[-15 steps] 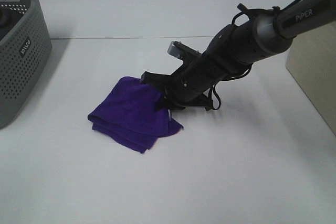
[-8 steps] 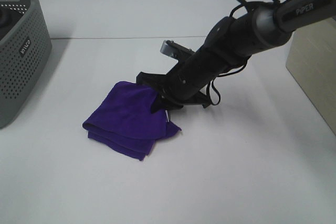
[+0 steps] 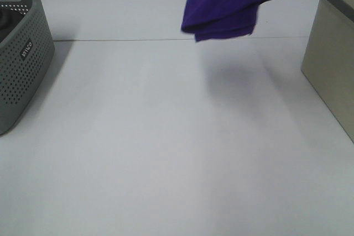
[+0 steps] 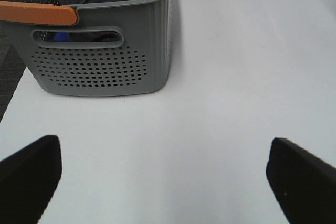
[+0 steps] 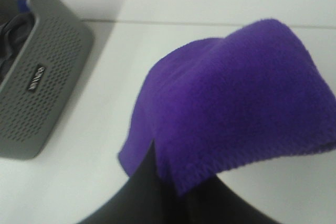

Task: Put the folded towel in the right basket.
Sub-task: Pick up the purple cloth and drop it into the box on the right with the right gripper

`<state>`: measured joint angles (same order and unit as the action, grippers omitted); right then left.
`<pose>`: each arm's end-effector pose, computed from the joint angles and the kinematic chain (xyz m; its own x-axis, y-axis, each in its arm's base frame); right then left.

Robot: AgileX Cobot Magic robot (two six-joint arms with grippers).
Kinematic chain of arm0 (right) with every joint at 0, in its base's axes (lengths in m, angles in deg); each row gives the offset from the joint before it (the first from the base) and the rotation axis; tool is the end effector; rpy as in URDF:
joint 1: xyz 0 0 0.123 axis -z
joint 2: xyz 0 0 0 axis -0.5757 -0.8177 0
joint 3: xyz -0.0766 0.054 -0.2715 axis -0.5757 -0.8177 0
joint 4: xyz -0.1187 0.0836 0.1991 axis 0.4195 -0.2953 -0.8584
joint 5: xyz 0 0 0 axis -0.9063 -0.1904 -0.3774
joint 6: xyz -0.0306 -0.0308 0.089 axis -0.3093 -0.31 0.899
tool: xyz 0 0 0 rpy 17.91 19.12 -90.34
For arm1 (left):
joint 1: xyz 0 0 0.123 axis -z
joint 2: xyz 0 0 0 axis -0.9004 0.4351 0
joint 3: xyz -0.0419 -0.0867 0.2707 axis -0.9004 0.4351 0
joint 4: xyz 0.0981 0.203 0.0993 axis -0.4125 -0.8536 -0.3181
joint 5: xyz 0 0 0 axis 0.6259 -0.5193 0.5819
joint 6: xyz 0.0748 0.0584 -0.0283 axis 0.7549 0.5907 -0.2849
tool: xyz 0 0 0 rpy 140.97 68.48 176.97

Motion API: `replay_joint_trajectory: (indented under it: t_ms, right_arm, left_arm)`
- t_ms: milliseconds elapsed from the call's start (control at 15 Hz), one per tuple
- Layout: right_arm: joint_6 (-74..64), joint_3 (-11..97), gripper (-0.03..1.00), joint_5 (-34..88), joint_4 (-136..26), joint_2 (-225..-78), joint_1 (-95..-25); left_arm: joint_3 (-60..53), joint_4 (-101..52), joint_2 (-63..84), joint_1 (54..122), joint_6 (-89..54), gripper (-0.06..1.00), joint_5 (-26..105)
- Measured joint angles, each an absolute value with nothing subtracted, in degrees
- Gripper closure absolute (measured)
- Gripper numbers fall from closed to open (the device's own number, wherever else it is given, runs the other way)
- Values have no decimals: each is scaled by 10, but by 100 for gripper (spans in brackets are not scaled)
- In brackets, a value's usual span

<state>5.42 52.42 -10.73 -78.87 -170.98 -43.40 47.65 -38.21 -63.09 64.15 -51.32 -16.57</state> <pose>0.3554 0.0897 0.3795 -0.6981 0.0655 -0.7130 -0.3020 0.8759 0.3762 -0.0052 0.0005 0.2717 -0.4402 0.0026 -0.8979 -0.0044 1.0000 0.0050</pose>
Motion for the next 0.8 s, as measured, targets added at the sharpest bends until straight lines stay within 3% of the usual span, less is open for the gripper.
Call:
replay_joint_trajectory:
  t_ms: [400, 733, 800]
  right_arm:
    - [63, 587, 92, -171, -719, -1659, -170]
    - [36, 587, 91, -151, -702, -1791, -135]
    - [40, 587, 83, -151, -691, -1816, -135]
  left_arm:
    - [477, -382, -631, 642, -513, -5, -166]
    - [477, -382, -631, 642, -513, -5, -166]
    - [477, -382, -631, 642, -513, -5, -166]
